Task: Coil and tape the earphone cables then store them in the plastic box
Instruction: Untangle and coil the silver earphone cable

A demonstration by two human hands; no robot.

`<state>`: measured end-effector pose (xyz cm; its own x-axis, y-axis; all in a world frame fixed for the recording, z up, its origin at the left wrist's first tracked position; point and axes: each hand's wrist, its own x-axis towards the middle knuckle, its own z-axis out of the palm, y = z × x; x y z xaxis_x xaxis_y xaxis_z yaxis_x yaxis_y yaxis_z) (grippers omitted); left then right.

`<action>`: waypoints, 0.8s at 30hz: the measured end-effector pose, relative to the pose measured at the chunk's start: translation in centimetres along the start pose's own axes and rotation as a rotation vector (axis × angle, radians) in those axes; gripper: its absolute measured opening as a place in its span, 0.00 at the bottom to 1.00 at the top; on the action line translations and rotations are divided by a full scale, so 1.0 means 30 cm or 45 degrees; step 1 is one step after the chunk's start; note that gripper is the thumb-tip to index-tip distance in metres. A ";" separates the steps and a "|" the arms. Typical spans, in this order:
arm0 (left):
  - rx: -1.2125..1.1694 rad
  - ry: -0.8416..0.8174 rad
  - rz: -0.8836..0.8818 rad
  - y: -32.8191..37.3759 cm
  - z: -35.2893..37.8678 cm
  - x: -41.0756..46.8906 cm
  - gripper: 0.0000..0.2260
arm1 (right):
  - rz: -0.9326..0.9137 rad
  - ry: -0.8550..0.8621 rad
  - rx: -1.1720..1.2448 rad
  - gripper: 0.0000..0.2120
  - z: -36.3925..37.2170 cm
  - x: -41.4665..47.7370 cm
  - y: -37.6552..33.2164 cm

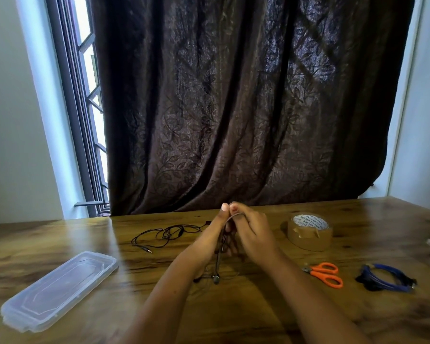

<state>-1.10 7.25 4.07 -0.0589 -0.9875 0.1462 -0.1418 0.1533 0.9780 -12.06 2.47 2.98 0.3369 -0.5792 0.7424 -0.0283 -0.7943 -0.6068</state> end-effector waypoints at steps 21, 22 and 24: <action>-0.084 -0.299 -0.126 -0.002 0.015 -0.002 0.11 | 0.176 0.203 -0.234 0.29 -0.026 0.014 0.107; -0.102 -0.302 -0.136 -0.002 0.016 -0.002 0.10 | 0.192 0.212 -0.225 0.30 -0.027 0.013 0.110; -0.118 -0.327 -0.160 0.003 0.014 -0.005 0.09 | 0.223 0.229 -0.206 0.29 -0.030 0.013 0.115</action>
<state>-1.51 7.44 4.06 -0.2965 -0.9550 -0.0077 -0.0738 0.0148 0.9972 -12.89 -0.64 1.43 0.1418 -0.7217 0.6775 -0.2257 -0.6900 -0.6877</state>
